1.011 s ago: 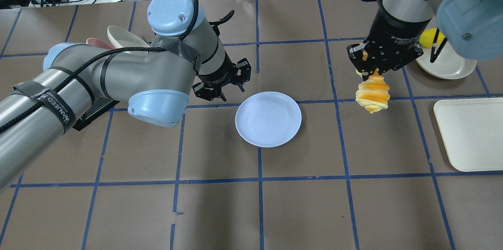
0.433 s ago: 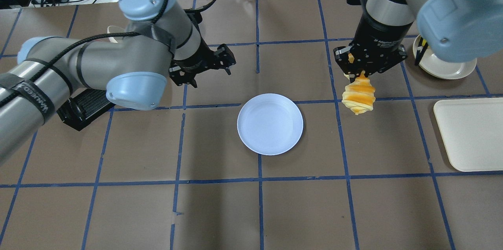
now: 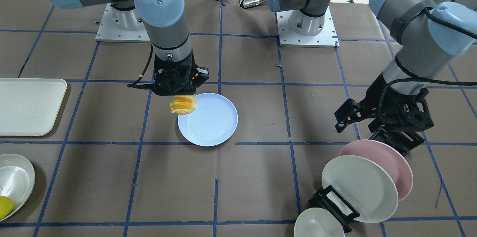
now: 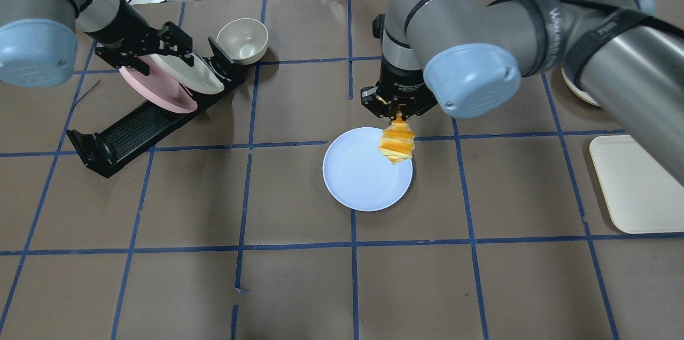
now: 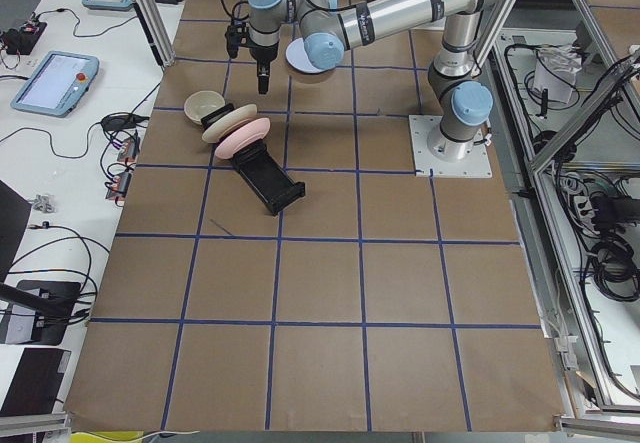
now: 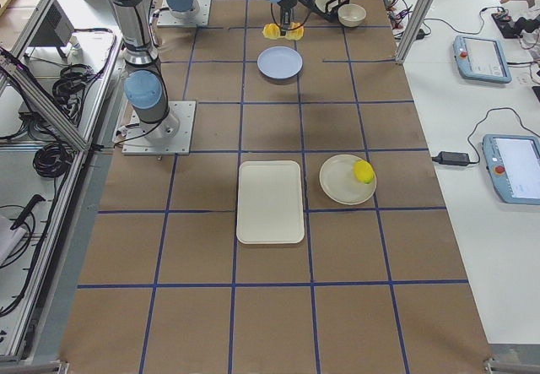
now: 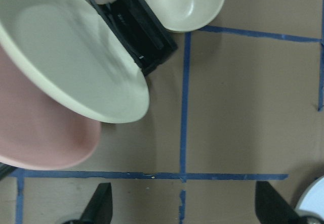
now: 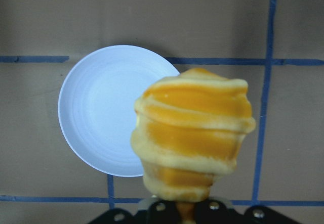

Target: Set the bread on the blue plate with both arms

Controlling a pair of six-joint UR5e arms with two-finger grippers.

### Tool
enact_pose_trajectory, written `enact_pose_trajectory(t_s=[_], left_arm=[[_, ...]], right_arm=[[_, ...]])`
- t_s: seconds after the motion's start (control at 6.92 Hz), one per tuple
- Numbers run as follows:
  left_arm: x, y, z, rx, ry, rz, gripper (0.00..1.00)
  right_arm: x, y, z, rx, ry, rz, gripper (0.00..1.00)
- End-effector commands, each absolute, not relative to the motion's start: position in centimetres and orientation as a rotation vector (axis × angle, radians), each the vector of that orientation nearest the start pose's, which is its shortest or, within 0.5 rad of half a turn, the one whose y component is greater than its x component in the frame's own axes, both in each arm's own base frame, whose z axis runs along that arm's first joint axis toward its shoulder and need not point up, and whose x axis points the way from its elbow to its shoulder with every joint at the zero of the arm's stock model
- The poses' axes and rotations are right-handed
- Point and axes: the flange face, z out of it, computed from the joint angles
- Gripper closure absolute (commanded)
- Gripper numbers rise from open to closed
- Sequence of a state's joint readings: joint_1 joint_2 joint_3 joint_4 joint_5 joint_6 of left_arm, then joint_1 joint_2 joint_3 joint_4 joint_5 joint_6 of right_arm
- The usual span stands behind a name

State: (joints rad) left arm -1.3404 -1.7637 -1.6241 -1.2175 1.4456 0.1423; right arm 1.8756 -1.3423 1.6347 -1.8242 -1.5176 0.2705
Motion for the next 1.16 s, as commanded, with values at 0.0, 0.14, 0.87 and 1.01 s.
enact_pose_trajectory(t_s=[0.0,0.14,0.87,1.01], left_arm=[[1.1,-61.6,37.6,-0.071,3.171,-0.039,0.00],[0.7,-62.9,39.1,-0.045,3.162,-0.082,0.00],[0.3,-61.7,42.8,0.098,3.120,-0.102,0.00],[0.2,-61.5,42.9,0.098,3.123,-0.093,0.00]], right_arm=[[36.1,-50.7,29.6,-0.124,3.071,0.060,0.98],[36.1,-50.8,28.8,-0.128,3.071,0.075,0.98],[33.7,-48.1,22.0,-0.190,3.073,0.068,0.98],[33.4,-48.4,22.2,-0.231,3.075,0.039,0.98]])
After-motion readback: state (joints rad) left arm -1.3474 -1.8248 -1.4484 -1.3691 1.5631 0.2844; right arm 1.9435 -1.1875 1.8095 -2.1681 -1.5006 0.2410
